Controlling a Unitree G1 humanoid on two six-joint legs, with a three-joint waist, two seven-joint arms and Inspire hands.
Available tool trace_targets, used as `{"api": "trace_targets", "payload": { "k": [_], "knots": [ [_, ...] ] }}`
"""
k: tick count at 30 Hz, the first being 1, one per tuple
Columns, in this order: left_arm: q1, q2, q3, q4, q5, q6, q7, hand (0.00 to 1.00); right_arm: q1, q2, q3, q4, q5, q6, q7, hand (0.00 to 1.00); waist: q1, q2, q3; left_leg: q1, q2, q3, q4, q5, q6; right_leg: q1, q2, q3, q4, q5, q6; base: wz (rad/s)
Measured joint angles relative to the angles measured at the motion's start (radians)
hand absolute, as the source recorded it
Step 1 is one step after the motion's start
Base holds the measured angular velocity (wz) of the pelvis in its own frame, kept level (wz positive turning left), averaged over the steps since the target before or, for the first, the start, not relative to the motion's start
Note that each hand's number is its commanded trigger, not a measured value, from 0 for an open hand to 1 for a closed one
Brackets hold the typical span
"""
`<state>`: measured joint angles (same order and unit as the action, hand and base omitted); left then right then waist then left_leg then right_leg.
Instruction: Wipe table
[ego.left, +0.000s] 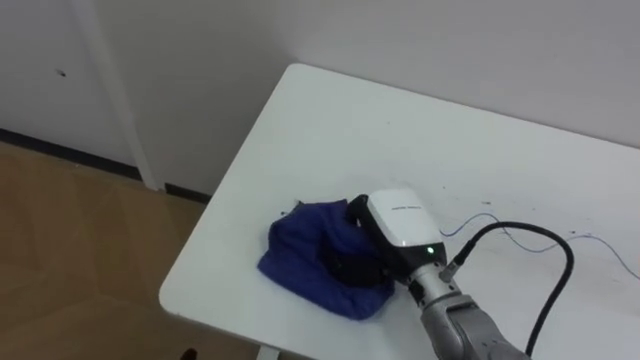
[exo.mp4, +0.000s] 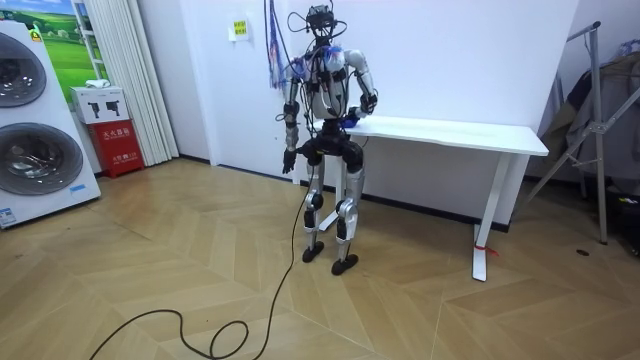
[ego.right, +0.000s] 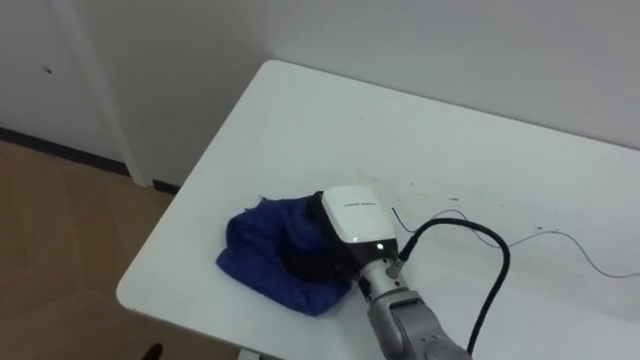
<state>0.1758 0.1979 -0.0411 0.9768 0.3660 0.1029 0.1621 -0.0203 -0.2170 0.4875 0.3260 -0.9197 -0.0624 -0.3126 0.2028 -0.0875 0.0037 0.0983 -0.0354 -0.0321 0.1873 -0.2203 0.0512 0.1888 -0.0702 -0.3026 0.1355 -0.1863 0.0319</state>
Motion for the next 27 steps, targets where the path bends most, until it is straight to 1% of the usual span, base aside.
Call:
{"api": "trace_targets", "payload": {
  "k": [3, 5, 7, 9, 11, 13, 14, 15, 16, 17, 18, 19, 20, 21, 22, 23, 25, 26, 27],
  "knots": [
    [0.013, -0.002, 0.000, 0.000, -0.001, 0.001, 0.006, 0.00, 0.001, 0.002, 0.001, 0.006, 0.030, 0.000, 0.002, 1.00, -0.005, 0.014, -0.0020, 0.001, 0.000, 0.001, -0.001, 0.000, 0.000, 0.001, 0.000, 0.003, 0.000, 0.000, 0.001, 0.00],
    [0.022, -0.006, -0.003, -0.002, -0.001, 0.004, 0.010, 0.00, 0.000, 0.003, 0.001, 0.000, 0.035, 0.000, 0.003, 1.00, -0.005, 0.024, -0.0014, 0.002, 0.000, 0.003, 0.000, 0.000, 0.000, 0.000, 0.000, 0.003, 0.000, 0.000, 0.001, -0.02],
    [0.025, -0.023, -0.003, -0.005, -0.005, 0.017, 0.026, 0.00, -0.002, 0.008, 0.003, -0.007, 0.078, 0.022, 0.018, 1.00, 0.000, 0.036, -0.0018, 0.000, 0.002, 0.006, -0.002, 0.000, 0.000, -0.010, 0.001, 0.004, 0.002, 0.000, 0.001, -0.09],
    [0.025, -0.031, -0.001, -0.007, -0.011, 0.024, 0.027, 0.00, -0.015, 0.019, 0.003, 0.000, 0.116, 0.035, 0.040, 1.00, 0.001, 0.039, -0.0019, 0.000, 0.005, 0.015, -0.003, 0.001, -0.002, -0.010, 0.002, 0.012, 0.002, 0.000, 0.001, -0.14],
    [0.024, -0.037, 0.000, -0.014, -0.011, 0.031, 0.027, 0.00, -0.052, 0.024, 0.004, 0.039, 0.172, 0.034, 0.064, 1.00, 0.000, 0.038, -0.0017, 0.001, 0.006, 0.027, -0.003, 0.002, -0.004, -0.013, 0.004, 0.026, 0.001, 0.000, 0.001, -0.16],
    [0.028, -0.043, 0.018, -0.047, -0.014, 0.040, 0.025, 0.00, -0.104, 0.023, -0.011, 0.105, 0.218, 0.032, 0.086, 1.00, -0.007, 0.035, -0.0006, 0.001, 0.006, 0.026, -0.002, 0.004, -0.004, -0.013, 0.003, 0.028, 0.001, 0.000, 0.001, -0.03],
    [0.027, -0.045, 0.027, -0.051, -0.024, 0.041, 0.025, 0.00, -0.117, 0.023, -0.020, 0.132, 0.241, 0.030, 0.085, 1.00, -0.007, 0.034, -0.0010, 0.001, 0.005, 0.025, -0.002, 0.004, -0.003, -0.012, 0.002, 0.028, 0.001, 0.000, 0.001, 0.06],
    [0.026, -0.045, 0.041, -0.053, -0.051, 0.043, 0.025, 0.00, -0.132, 0.023, -0.052, 0.171, 0.279, 0.029, 0.085, 1.00, -0.012, 0.031, -0.0016, 0.001, 0.003, 0.021, -0.001, 0.005, -0.001, -0.008, 0.000, 0.023, 0.001, 0.000, 0.001, 0.15],
    [0.027, -0.045, 0.060, -0.053, -0.061, 0.046, 0.025, 0.00, -0.139, 0.023, -0.104, 0.213, 0.304, 0.028, 0.082, 1.00, -0.017, 0.029, -0.0010, 0.001, 0.001, 0.015, -0.001, 0.006, 0.001, -0.004, -0.002, 0.012, 0.001, 0.002, 0.004, 0.19],
    [0.028, -0.045, 0.075, -0.052, -0.062, 0.046, 0.025, 0.00, -0.139, 0.023, -0.135, 0.233, 0.321, 0.028, 0.077, 1.00, -0.019, 0.028, -0.0003, 0.001, 0.000, 0.011, -0.001, 0.006, 0.001, -0.001, -0.003, 0.005, 0.001, 0.003, 0.005, 0.26],
    [0.034, -0.043, 0.103, -0.052, -0.061, 0.049, 0.025, 0.00, -0.138, 0.022, -0.201, 0.278, 0.358, 0.028, 0.060, 1.00, -0.030, 0.022, -0.0007, 0.001, -0.005, -0.002, 0.001, 0.007, 0.003, 0.003, -0.006, -0.002, 0.001, 0.003, 0.005, 0.28],
    [0.040, -0.039, 0.130, -0.049, -0.062, 0.054, 0.025, 0.00, -0.139, 0.012, -0.264, 0.323, 0.391, 0.028, 0.038, 1.00, -0.037, 0.017, -0.0018, 0.001, -0.009, -0.005, 0.002, 0.009, 0.006, 0.003, -0.009, -0.003, 0.001, 0.003, 0.005, 0.25],
    [0.042, -0.039, 0.144, -0.048, -0.062, 0.056, 0.025, 0.00, -0.141, 0.001, -0.292, 0.345, 0.407, 0.029, 0.028, 1.00, -0.037, 0.015, -0.0018, 0.000, -0.011, -0.006, 0.002, 0.010, 0.007, 0.003, -0.011, -0.003, 0.002, 0.003, 0.006, 0.11],
    [0.047, -0.038, 0.167, -0.048, -0.061, 0.059, 0.025, 0.00, -0.147, -0.026, -0.348, 0.392, 0.428, 0.029, 0.018, 1.00, -0.038, 0.014, -0.0015, -0.002, -0.013, -0.006, 0.001, 0.011, 0.010, 0.002, -0.013, -0.006, 0.002, 0.005, 0.009, 0.00],
    [0.051, -0.037, 0.194, -0.047, -0.061, 0.060, 0.025, 0.00, -0.153, -0.049, -0.416, 0.442, 0.451, 0.029, 0.014, 1.00, -0.049, 0.012, -0.0030, -0.004, -0.015, -0.013, 0.002, 0.013, 0.012, 0.003, -0.015, -0.008, 0.002, 0.008, 0.014, 0.05],
    [0.053, -0.035, 0.206, -0.042, -0.061, 0.059, 0.025, 0.00, -0.155, -0.060, -0.444, 0.467, 0.460, 0.030, 0.009, 1.00, -0.055, 0.010, -0.0041, 0.000, -0.017, -0.015, 0.003, 0.014, 0.014, 0.004, -0.016, -0.008, 0.002, 0.009, 0.015, 0.07],
    [0.057, -0.014, 0.244, -0.008, -0.062, 0.062, 0.025, 0.00, -0.146, -0.108, -0.533, 0.556, 0.496, 0.030, -0.006, 1.00, -0.077, 0.004, -0.0075, 0.013, -0.019, -0.008, 0.001, 0.016, 0.017, 0.012, -0.018, -0.004, 0.003, 0.009, 0.015, 0.02],
    [0.061, -0.011, 0.256, -0.007, -0.062, 0.062, 0.025, 0.00, -0.142, -0.117, -0.554, 0.571, 0.499, 0.030, -0.006, 1.00, -0.083, 0.002, -0.0086, 0.016, -0.019, -0.003, 0.000, 0.016, 0.017, 0.013, -0.018, 0.000, 0.003, 0.009, 0.015, -0.09],
    [0.063, -0.004, 0.277, -0.007, -0.062, 0.062, 0.025, 0.00, -0.133, -0.134, -0.592, 0.597, 0.500, 0.029, -0.006, 1.00, -0.095, 0.000, -0.0100, 0.015, -0.017, 0.002, -0.001, 0.015, 0.019, 0.009, -0.018, 0.001, 0.004, 0.009, 0.015, -0.11]
  ]
}}
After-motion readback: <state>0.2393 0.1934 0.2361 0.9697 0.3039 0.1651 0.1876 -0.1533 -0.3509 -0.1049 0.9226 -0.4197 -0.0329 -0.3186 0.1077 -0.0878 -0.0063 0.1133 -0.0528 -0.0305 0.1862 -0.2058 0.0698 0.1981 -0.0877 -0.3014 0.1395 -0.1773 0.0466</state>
